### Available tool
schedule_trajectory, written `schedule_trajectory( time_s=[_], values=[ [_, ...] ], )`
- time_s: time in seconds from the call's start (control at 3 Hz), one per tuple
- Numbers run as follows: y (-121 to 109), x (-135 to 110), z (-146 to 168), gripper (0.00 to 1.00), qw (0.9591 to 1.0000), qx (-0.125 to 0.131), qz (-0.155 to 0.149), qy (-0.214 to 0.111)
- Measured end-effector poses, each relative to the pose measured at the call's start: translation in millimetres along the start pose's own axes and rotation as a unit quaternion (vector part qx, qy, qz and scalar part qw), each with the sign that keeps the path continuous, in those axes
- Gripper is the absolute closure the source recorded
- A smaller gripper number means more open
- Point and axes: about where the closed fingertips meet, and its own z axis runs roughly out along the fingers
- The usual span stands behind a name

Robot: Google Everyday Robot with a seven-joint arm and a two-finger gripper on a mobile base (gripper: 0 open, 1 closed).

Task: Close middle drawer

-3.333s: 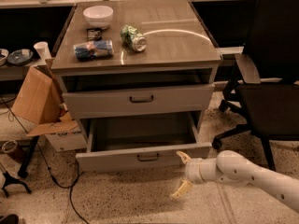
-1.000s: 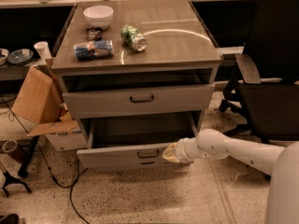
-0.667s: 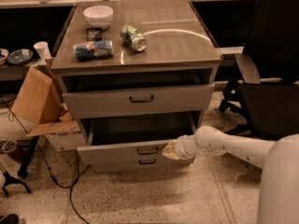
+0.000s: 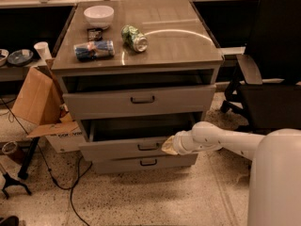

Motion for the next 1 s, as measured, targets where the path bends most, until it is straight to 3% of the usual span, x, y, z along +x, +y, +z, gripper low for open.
schedule_trajectory(
  time_s=[0.33,0.67,1.0],
  values=[
    [-9.5,-10.0,6.2,0.37,1.0000,0.003,-0.008,0.001],
    [-17.2,-14.3,10.4,0.06,0.9999,0.005,-0.013,0.005],
    [-15.5,-13.3,9.5,0.00,0.9999,0.005,-0.012,0.006]
  ],
)
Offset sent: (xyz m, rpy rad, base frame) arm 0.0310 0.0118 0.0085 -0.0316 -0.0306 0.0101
